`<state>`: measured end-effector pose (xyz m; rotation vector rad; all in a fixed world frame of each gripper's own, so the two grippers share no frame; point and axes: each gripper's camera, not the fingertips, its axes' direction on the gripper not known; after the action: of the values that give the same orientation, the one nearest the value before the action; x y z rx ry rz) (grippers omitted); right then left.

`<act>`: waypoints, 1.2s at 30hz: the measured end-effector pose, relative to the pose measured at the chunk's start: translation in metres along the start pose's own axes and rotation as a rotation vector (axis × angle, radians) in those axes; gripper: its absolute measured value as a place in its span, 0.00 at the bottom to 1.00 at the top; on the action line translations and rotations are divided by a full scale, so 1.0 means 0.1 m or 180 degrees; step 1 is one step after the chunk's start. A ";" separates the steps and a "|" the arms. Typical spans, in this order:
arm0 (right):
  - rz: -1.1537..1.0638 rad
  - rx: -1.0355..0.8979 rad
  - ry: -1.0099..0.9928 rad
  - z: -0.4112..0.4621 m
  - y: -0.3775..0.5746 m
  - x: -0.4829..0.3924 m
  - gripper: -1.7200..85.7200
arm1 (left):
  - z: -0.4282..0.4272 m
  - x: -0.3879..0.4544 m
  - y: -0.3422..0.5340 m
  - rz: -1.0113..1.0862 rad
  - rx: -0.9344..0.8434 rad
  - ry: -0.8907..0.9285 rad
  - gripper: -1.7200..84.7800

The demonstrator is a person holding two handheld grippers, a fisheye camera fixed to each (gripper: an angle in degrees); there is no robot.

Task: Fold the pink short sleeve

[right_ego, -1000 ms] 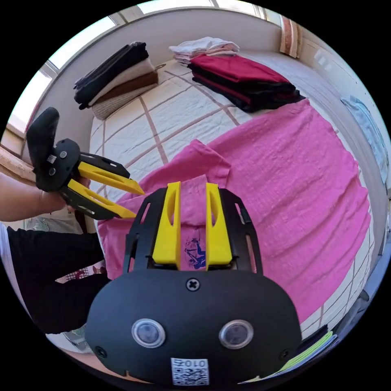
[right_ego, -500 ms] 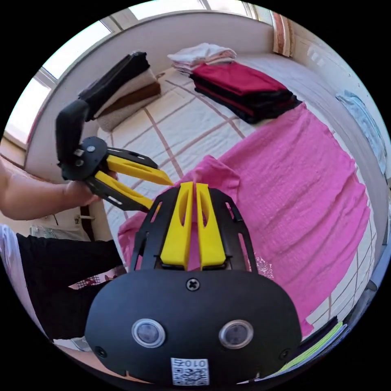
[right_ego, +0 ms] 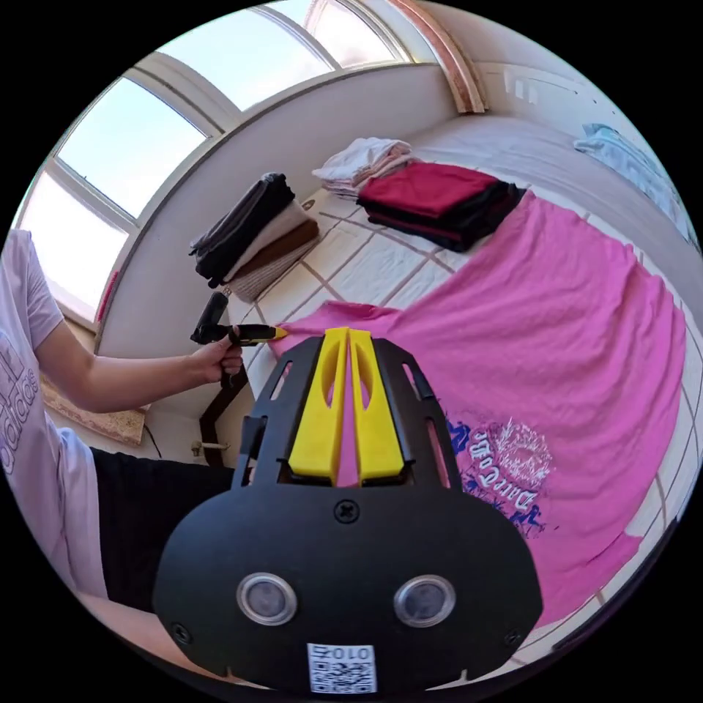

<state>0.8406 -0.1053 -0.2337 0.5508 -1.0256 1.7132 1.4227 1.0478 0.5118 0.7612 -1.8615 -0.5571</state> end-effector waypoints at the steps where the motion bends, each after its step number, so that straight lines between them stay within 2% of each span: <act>1: 0.0120 -0.0098 -0.0006 0.10 0.09 0.04 0.04 | 0.00 -0.15 0.05 -0.0172 0.0003 0.0081 0.03; 3: 0.0243 -0.0329 0.0031 0.26 0.21 0.06 0.05 | 0.02 -0.51 0.20 -0.0577 0.0146 0.0511 0.03; 4: 0.0249 -0.0509 0.0099 0.35 0.29 0.04 0.05 | 0.00 -0.52 0.22 -0.0581 0.0212 0.0539 0.03; 8: 0.0270 -0.0775 0.0203 0.53 0.54 -0.11 0.10 | -0.07 -0.39 0.17 -0.0315 0.0266 0.0339 0.03; 10: 0.0062 -0.0846 0.0434 0.63 0.72 -0.34 0.13 | -0.11 -0.35 0.11 -0.0201 0.0364 0.0386 0.03; 13: -0.0180 -0.0979 0.0562 0.83 0.88 -0.63 0.16 | -0.03 -0.34 -0.04 -0.0065 0.0143 0.0412 0.03; 16: -0.0672 -0.1369 0.0863 1.14 0.99 -0.87 0.15 | 0.04 -0.26 -0.15 0.0154 -0.0044 0.0291 0.03; 19: -0.0712 -0.1601 0.0957 1.40 1.07 -0.86 0.11 | 0.09 -0.23 -0.18 0.0183 -0.0080 0.0265 0.02; 22: -0.0660 -0.1545 0.1300 1.40 1.10 -0.78 0.07 | 0.18 -0.21 -0.17 0.0207 -0.0168 0.0213 0.02; 26: -0.0447 -0.1574 0.0902 1.19 1.09 -0.71 0.06 | 0.28 -0.01 -0.18 0.0416 -0.0228 0.0020 0.02; 36: -0.0197 -0.1603 0.0891 1.12 1.43 -0.69 0.06 | 0.65 0.42 0.12 0.0670 -0.0077 -0.1050 0.02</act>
<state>0.7225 -0.2532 -0.2798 0.0169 -1.1640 1.3582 1.3477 1.0283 0.5212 0.4684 -2.2026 -0.5949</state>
